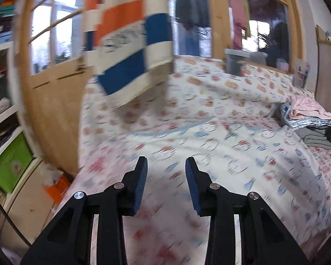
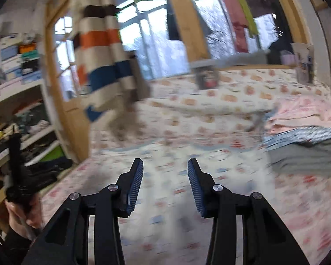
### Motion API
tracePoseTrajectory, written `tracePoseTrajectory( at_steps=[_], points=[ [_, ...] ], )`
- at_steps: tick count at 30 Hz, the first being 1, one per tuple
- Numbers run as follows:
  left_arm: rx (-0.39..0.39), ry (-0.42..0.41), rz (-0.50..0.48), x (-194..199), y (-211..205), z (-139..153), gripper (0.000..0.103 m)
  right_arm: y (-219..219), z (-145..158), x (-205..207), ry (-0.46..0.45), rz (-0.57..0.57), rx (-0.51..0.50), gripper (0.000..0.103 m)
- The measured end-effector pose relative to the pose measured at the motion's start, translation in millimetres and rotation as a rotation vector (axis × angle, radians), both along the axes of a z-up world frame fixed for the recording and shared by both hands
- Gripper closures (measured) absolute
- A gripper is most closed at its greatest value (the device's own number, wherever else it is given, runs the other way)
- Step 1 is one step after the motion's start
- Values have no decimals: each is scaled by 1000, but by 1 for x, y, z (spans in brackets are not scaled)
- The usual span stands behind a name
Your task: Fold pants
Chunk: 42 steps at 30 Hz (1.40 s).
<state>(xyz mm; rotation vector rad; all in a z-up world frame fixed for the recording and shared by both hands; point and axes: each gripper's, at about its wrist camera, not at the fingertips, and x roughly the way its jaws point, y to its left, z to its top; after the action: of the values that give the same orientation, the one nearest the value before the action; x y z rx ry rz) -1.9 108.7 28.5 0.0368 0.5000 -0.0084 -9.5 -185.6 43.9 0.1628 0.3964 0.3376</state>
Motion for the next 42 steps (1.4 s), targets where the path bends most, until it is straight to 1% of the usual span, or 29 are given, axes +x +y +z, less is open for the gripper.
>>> tracePoseTrajectory(
  at_steps=[3,5,8,9,11,13,18,21,22,24,26,27,33,34,35,38,40,42],
  points=[
    [0,-15,48,-26,19,-9,68,36,-18,-29,-41,45,-8,59],
    [7,-21,77,-42,29,-14,68,68,-39,-46,-35,94,-17,59],
    [36,-36,119,-64,39,-24,68,99,-62,-65,-19,152,-22,59],
    [40,-40,129,-70,41,-27,68,112,-71,-74,-29,179,-30,60],
    [29,-41,144,-80,48,-33,68,129,-82,-86,-53,190,-63,60],
    [10,-31,155,-85,54,-40,68,144,-91,-93,-57,212,-94,60],
    [-15,-11,179,-89,64,-53,68,168,-112,-99,-47,243,-158,60],
    [-19,0,185,-88,68,-58,68,173,-118,-97,-38,251,-162,60],
    [-21,3,186,-88,69,-59,68,175,-119,-94,-34,256,-167,63],
    [-21,2,190,-88,69,-60,68,179,-121,-90,-24,268,-188,64],
    [-12,-3,190,-89,68,-60,68,185,-125,-88,-14,275,-216,64],
    [-11,-6,190,-90,67,-60,68,189,-129,-86,-3,264,-252,64],
    [-28,-2,185,-90,66,-62,67,197,-136,-91,-64,236,-339,64],
    [-25,1,191,-90,66,-63,67,197,-137,-91,-70,221,-341,72],
    [-26,4,196,-90,66,-63,67,196,-137,-90,-74,184,-352,86],
    [-32,13,193,-90,68,-63,66,188,-134,-85,-64,189,-323,93],
    [-16,17,184,-86,68,-61,66,183,-129,-82,-47,178,-287,94],
    [-6,23,160,-79,68,-55,66,178,-122,-83,-70,162,-262,94]
  ],
)
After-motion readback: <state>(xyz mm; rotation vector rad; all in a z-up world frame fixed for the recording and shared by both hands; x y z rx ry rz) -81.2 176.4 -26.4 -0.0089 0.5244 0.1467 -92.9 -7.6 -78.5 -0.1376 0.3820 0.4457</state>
